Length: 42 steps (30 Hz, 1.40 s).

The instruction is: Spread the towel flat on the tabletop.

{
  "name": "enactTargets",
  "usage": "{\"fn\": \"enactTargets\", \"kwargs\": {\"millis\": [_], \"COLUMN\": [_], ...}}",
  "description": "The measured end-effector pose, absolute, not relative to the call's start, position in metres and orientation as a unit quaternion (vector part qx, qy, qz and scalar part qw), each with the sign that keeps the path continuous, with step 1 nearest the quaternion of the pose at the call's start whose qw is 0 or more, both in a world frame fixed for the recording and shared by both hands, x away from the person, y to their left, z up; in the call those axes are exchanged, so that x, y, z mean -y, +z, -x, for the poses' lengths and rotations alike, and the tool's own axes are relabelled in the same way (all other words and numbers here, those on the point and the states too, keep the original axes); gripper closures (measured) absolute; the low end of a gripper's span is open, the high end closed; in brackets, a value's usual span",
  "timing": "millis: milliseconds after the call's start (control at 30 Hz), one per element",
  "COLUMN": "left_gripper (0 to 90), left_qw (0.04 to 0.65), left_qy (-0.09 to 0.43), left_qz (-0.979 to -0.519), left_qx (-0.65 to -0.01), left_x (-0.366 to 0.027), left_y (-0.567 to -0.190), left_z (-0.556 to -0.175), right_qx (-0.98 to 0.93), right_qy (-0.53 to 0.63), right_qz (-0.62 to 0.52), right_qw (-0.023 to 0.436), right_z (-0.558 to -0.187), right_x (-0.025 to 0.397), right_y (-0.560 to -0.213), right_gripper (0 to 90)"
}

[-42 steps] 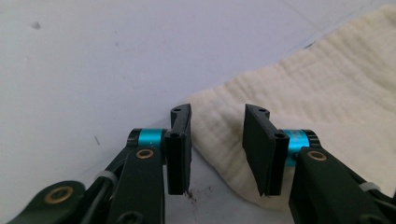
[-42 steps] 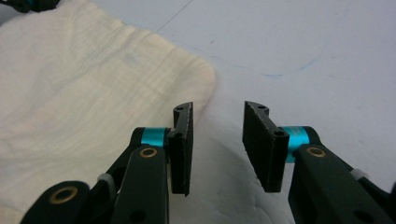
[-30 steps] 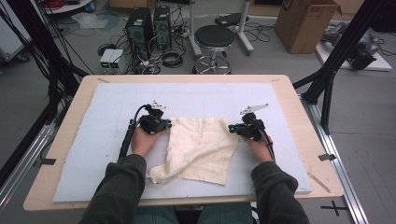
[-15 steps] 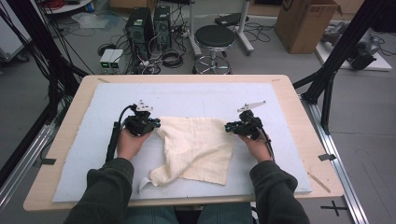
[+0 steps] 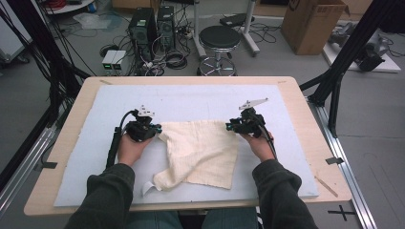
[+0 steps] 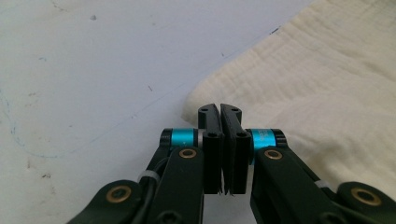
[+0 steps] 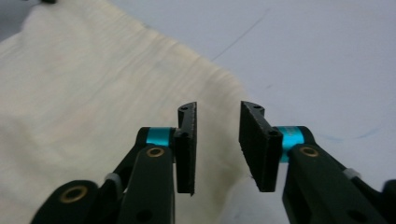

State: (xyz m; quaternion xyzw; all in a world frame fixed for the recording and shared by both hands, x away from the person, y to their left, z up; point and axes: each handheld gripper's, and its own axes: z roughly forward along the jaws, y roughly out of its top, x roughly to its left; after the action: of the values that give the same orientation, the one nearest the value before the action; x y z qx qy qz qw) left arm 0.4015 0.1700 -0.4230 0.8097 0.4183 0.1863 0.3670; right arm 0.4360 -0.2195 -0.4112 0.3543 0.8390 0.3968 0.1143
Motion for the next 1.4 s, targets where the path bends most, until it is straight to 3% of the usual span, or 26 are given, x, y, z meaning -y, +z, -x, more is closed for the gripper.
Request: {"fn": "enactTargets", "kwargs": {"millis": [167,200,233,267,300,400,533,600,633,667,833,1067,1400], "left_gripper": [87.1,87.2,87.2,87.2,87.2,87.2,87.3,87.2,86.4,67.6,64.4,64.2,62.0], "left_qw": [0.367,0.368,0.37,0.37,0.376,0.396,0.421,0.432,0.437,0.432,0.426,0.454,0.479], "left_qy": [0.184,0.183,0.182,0.181,0.181,0.187,0.201,0.211,0.218,0.233,0.213,0.201,0.171], "left_qz": [-0.81,-0.81,-0.809,-0.81,-0.807,-0.795,-0.769,-0.748,-0.739,-0.731,-0.75,-0.763,-0.788], "left_qx": [-0.419,-0.42,-0.419,-0.418,-0.417,-0.419,-0.438,-0.458,-0.465,-0.474,-0.458,-0.414,-0.346], "left_x": [-0.17,-0.17,-0.17,-0.17,-0.171,-0.173,-0.173,-0.174,-0.173,-0.172,-0.171,-0.176,-0.182], "left_y": [-0.425,-0.425,-0.425,-0.424,-0.423,-0.417,-0.409,-0.404,-0.402,-0.4,-0.4,-0.396,-0.396], "left_z": [-0.404,-0.403,-0.403,-0.402,-0.402,-0.403,-0.415,-0.429,-0.436,-0.442,-0.447,-0.414,-0.347], "right_qx": [-0.841,-0.846,-0.846,-0.858,-0.858,-0.863,-0.85,-0.842,-0.835,-0.813,-0.804,-0.826,-0.844], "right_qy": [0.376,0.365,0.365,0.354,0.354,0.367,0.383,0.381,0.375,0.373,0.407,0.42,0.436], "right_qz": [-0.375,-0.377,-0.377,-0.365,-0.365,-0.338,-0.33,-0.342,-0.353,-0.387,-0.395,-0.355,-0.292], "right_qw": [0.101,0.091,0.091,0.072,0.072,0.087,0.145,0.17,0.191,0.221,0.178,0.121,0.114], "right_z": [-0.457,-0.46,-0.46,-0.458,-0.458,-0.45,-0.448,-0.455,-0.461,-0.471,-0.472,-0.44,-0.385], "right_x": [0.213,0.211,0.211,0.209,0.209,0.204,0.208,0.21,0.212,0.218,0.227,0.227,0.22], "right_y": [-0.424,-0.431,-0.431,-0.433,-0.433,-0.42,-0.396,-0.388,-0.386,-0.382,-0.387,-0.395,-0.39], "right_gripper": [63.0,72.8,72.8,84.6,84.6,85.8,85.9,85.2,77.9,63.8,59.2,54.6,54.7]}}
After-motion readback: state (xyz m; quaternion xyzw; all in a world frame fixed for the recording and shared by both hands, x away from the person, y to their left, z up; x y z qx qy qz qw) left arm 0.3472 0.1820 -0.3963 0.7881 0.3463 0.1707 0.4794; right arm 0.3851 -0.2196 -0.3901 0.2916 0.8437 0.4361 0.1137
